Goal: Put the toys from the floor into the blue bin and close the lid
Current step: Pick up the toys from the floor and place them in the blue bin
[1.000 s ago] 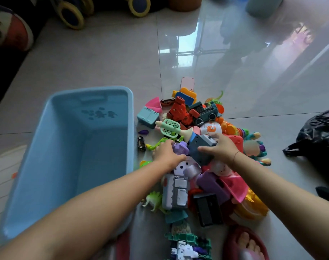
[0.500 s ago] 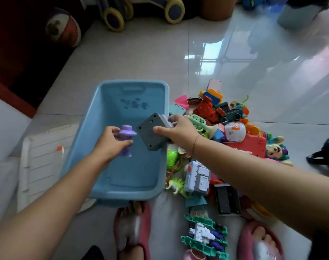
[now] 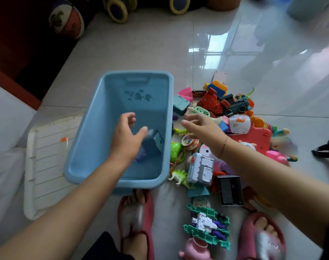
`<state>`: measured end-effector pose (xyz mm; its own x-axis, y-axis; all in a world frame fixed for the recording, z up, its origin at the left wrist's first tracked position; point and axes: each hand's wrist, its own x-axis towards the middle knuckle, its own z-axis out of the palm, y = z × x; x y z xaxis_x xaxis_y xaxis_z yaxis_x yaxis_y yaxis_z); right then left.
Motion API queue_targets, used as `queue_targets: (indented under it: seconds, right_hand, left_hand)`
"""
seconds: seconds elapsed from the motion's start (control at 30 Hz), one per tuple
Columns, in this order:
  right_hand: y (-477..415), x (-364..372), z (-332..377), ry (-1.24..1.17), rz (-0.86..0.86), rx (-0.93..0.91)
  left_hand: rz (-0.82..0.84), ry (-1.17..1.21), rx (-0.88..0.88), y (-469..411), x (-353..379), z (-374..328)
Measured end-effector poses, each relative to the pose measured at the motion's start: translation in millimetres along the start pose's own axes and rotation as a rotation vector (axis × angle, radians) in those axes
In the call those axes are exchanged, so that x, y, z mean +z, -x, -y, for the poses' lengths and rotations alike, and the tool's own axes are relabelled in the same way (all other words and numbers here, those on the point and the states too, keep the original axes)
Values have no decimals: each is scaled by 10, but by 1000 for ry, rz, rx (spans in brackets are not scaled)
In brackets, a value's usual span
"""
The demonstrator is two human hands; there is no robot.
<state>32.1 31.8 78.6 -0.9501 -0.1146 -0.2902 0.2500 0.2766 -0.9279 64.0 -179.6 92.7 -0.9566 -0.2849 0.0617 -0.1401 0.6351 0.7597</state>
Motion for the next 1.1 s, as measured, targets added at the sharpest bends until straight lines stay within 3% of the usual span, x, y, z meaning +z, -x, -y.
queue_targets:
  seconds: [0.07,0.1,0.17,0.2,0.27,0.43,0.53,0.6,0.77,0.83,0.97,1.03,1.1]
  right_hand:
    - [143,-242,-272,187,2,-13]
    - [197,-298,-415,310,34,-13]
    - [624,-869,-1149,570,-13,137]
    - [695,-895,-1326,614,2,103]
    - [886,-903,-1595,629,-15,81]
    - [1098,-591,-1732,746,-232,44]
    - [1188,-483,-1841,939,-206,128]
    - [1230,-393,-1880,992,-194,214]
    - [1187,-343,-1840,832,-258,240]
    - [1157,-401,-1692,646,-393,211]
    - [961,-656,-896,211,-645,90]
    - [816,-678,-450,22,-623,-27]
    - [648,-501,-105,-139,-459,-111]
  left_hand:
    - [-38,62,312,318,100,-331]
    - [27,49,450,438,160,-403]
    - [438,95,555,940,987,-614]
    - [584,54,554,1045,1080,-585]
    - [725,-18,392,1184,1325,-381]
    - [706,-191,-236,1124,1581,30]
    - [722,-144,-423,1157,1711,113]
    - [712,-156,-439,1160,1739,186]
    - [701,-31,-439,1071,1674,124]
    - [708,-2,-401,1107,1596,8]
    - [737,370,-340,994,1134,-395]
    - [619,474,-239,752,775,-550]
    - [460,501,-156,468,422,-551]
